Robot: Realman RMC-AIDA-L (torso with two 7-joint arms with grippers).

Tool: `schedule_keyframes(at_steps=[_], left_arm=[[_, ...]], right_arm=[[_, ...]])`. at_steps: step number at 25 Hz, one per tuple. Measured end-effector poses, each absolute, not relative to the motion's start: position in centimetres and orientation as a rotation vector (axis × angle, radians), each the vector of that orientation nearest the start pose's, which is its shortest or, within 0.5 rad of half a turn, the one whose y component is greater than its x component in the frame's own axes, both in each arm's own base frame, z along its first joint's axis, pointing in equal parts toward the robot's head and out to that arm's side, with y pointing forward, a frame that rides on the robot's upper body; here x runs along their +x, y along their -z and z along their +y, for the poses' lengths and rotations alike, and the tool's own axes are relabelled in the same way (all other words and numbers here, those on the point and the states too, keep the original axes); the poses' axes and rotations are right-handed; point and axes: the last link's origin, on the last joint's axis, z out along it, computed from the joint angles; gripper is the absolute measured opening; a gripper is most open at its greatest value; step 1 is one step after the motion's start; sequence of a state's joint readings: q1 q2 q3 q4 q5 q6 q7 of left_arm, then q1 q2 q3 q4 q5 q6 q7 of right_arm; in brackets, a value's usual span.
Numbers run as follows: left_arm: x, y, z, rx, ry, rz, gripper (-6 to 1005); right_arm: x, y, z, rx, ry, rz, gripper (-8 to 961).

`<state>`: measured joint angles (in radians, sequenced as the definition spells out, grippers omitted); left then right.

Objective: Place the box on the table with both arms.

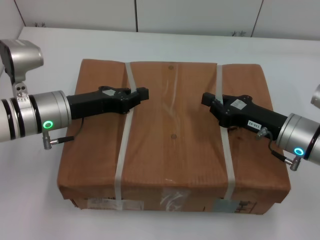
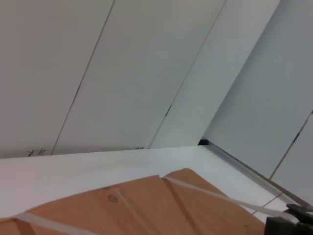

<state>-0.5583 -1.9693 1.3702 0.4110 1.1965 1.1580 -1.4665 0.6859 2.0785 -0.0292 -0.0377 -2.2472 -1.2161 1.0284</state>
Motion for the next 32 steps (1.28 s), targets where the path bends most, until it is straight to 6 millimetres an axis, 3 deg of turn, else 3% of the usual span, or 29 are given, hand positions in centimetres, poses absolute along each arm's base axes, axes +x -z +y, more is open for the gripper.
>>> schedule_keyframes(at_steps=[21, 32], left_arm=[[-25.7, 2.9, 36.4, -2.491, 0.812, -0.973, 70], [-27.0, 3.7, 37.1, -2.457, 0.663, -0.952, 70]], right_arm=[[25.6, 8.3, 34.5, -2.407, -0.875, 0.870, 32], [25.0, 9.9, 35.8, -2.425, -0.730, 0.891, 49]])
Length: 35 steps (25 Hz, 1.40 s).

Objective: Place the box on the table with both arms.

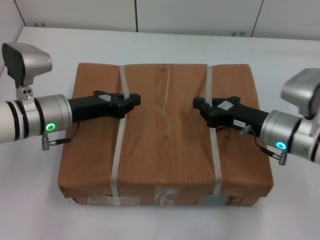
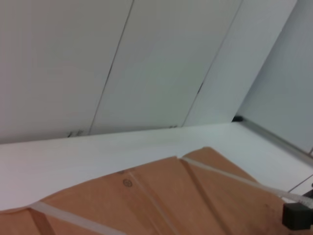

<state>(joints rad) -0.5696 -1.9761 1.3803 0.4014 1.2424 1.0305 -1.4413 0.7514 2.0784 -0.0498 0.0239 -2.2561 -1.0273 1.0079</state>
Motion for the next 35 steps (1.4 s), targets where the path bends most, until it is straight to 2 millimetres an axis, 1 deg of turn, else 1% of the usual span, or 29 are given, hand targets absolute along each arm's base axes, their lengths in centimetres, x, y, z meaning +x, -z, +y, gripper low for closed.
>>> schedule_keyframes(at_steps=[9, 17, 23, 31, 35], left_arm=[[-28.0, 5.1, 37.9, -2.430, 0.494, -0.963, 70], [-28.3, 6.2, 38.1, -2.418, 0.400, -0.946, 69], [-28.8, 6.5, 37.9, -2.405, 0.357, -0.956, 69], [-28.9, 6.5, 37.9, -2.402, 0.352, -0.958, 79], [-29.0, 6.5, 37.9, -2.402, 0.350, -0.958, 85]], right_arm=[[24.5, 12.1, 36.6, -2.450, -0.539, 0.914, 62], [24.9, 12.5, 37.0, -2.425, -0.452, 0.954, 74], [24.9, 12.6, 37.0, -2.424, -0.444, 0.964, 83], [24.9, 12.7, 36.9, -2.424, -0.445, 0.970, 95], [25.1, 12.7, 36.9, -2.414, -0.439, 1.007, 101]])
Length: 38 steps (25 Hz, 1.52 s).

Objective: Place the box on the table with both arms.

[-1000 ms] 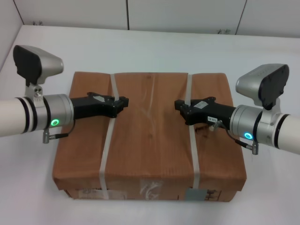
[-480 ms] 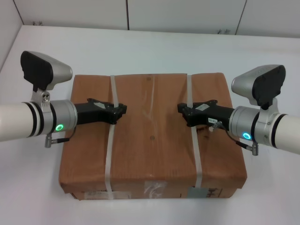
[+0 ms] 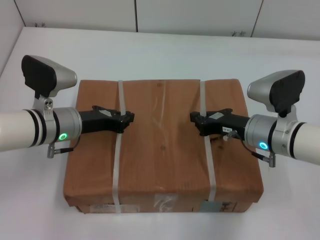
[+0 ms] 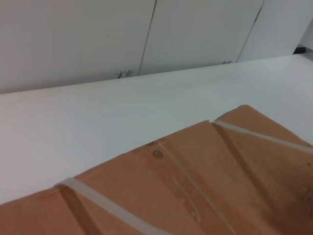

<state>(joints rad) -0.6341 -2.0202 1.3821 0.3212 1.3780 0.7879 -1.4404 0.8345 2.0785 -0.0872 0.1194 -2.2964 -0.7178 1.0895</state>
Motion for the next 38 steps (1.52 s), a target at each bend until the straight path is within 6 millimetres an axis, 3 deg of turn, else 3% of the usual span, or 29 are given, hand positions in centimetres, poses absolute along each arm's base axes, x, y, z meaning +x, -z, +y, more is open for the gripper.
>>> schedule_keyframes(at_steps=[6, 13, 19, 24, 26, 29, 35, 38], left_arm=[[-29.1, 6.6, 37.7, -2.413, 0.349, -0.947, 93], [-29.1, 6.8, 37.3, -2.432, 0.343, -0.915, 103], [-29.3, 6.9, 37.2, -2.434, 0.339, -0.919, 270], [-29.7, 6.6, 37.2, -2.421, 0.328, -0.926, 492], [-29.8, 6.5, 37.2, -2.415, 0.329, -0.929, 576], [-29.9, 6.4, 37.2, -2.410, 0.334, -0.928, 702], [-29.6, 6.3, 37.3, -2.418, 0.354, -0.919, 811], [-29.2, 5.9, 37.0, -2.441, 0.392, -0.895, 811]], right_arm=[[26.4, 12.7, 36.6, -2.359, -0.384, 1.111, 110], [26.6, 12.7, 36.5, -2.343, -0.381, 1.151, 120], [27.0, 12.6, 36.4, -2.319, -0.394, 1.183, 388], [27.6, 12.4, 36.1, -2.283, -0.413, 1.224, 593], [27.9, 12.2, 36.0, -2.267, -0.419, 1.234, 795], [28.3, 12.1, 35.9, -2.257, -0.423, 1.241, 827], [29.1, 11.4, 35.4, -2.233, -0.475, 1.258, 858], [29.3, 10.8, 35.2, -2.224, -0.524, 1.258, 857]])
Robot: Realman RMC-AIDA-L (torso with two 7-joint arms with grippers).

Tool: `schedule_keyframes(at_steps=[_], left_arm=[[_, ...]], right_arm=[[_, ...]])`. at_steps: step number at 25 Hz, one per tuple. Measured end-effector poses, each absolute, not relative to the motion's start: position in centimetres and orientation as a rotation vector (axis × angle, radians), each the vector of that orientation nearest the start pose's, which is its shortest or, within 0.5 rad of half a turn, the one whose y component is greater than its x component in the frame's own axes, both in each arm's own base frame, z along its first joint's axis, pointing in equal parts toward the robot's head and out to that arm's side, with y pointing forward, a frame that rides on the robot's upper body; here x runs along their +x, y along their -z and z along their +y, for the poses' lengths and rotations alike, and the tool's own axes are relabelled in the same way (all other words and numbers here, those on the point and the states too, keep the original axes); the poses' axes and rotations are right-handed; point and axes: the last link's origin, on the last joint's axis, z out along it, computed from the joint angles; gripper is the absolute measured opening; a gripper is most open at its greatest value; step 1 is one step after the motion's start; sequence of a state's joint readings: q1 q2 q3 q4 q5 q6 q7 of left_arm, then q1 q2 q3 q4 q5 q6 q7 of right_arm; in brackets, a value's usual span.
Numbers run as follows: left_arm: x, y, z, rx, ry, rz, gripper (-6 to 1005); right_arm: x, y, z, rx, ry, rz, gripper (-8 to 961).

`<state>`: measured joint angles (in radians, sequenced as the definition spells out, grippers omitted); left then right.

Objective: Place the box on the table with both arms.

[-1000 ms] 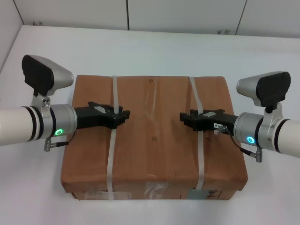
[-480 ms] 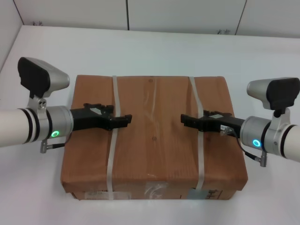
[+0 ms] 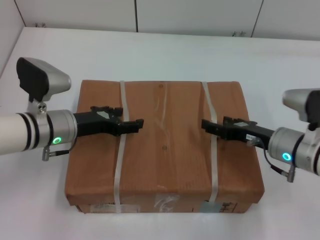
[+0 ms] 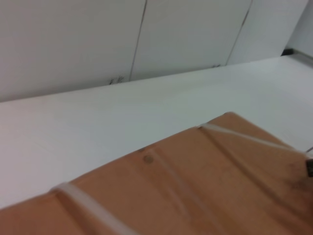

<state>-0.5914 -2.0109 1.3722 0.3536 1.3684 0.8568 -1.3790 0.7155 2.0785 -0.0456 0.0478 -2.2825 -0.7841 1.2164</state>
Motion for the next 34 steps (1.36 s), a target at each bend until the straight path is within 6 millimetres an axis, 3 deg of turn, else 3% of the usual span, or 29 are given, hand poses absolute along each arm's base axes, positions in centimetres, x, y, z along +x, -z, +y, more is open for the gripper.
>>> schedule_keyframes(at_steps=[6, 9, 12, 16, 20, 27, 34], left_arm=[[-27.8, 3.9, 35.6, -2.502, 0.583, -0.725, 811], [-27.0, 2.5, 34.6, -2.514, 0.730, -0.608, 811], [-26.1, 0.9, 32.8, -2.553, 0.907, -0.449, 811], [-25.9, -0.6, 31.3, -2.630, 0.991, -0.349, 811], [-25.5, -2.1, 29.8, -2.717, 1.094, -0.257, 811], [-25.2, -2.7, 29.3, -2.743, 1.140, -0.227, 811], [-24.9, -2.6, 29.2, -2.753, 1.155, -0.220, 811]], right_arm=[[29.8, 9.2, 34.8, -2.206, -0.635, 1.240, 856], [29.4, 7.9, 34.3, -2.243, -0.749, 1.143, 855], [28.1, 6.2, 33.1, -2.341, -0.903, 0.877, 854], [26.0, 4.0, 31.4, -2.500, -1.042, 0.466, 853], [24.7, 2.1, 30.5, -2.593, -1.127, 0.256, 852], [24.1, 1.2, 29.9, -2.666, -1.157, 0.160, 852], [23.4, 1.5, 30.5, -2.698, -1.158, 0.211, 852]])
